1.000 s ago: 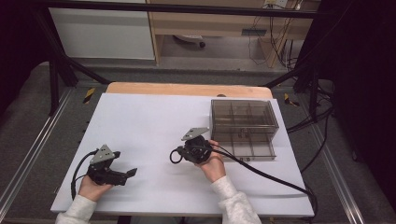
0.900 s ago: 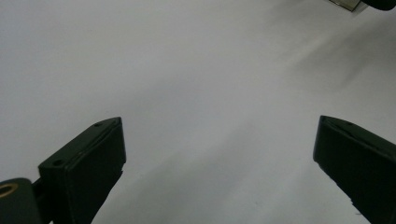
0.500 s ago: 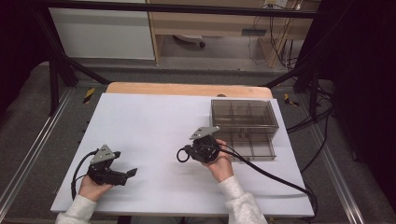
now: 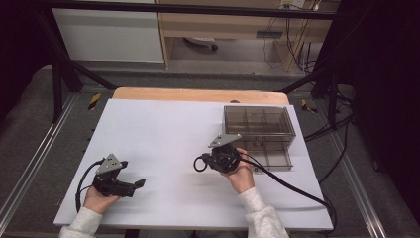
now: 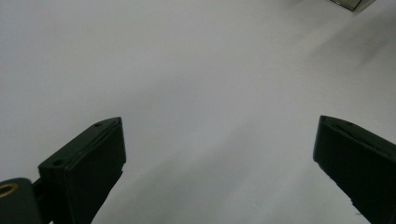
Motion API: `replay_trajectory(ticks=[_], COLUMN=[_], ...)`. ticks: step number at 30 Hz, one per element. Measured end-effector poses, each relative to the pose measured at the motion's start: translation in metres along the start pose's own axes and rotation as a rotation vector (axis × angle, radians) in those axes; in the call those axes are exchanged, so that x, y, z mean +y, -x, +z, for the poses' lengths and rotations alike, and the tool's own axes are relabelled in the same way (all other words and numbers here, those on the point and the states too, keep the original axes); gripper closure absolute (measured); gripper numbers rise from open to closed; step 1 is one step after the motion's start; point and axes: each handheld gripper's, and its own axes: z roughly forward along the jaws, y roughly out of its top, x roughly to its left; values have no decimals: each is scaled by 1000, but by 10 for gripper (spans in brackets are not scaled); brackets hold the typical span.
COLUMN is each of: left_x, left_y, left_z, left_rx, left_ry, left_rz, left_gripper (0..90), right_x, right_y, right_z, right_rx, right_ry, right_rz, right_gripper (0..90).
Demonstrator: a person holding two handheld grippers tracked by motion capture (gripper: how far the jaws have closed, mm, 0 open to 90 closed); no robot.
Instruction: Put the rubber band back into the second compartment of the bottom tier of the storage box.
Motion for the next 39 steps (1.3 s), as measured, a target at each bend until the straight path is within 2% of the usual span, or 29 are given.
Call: replay_trajectory(ticks=[39], left_x=[0], left_y=[0], left_z=[0], left_rx=[1], left_ry=[-3], left_rz=[1], left_gripper=[24], right_x=[-25], right_y=[29], right_z=[-35], right_rx=[-67], right_ry=[2], right_rz=[53], right_gripper=[866])
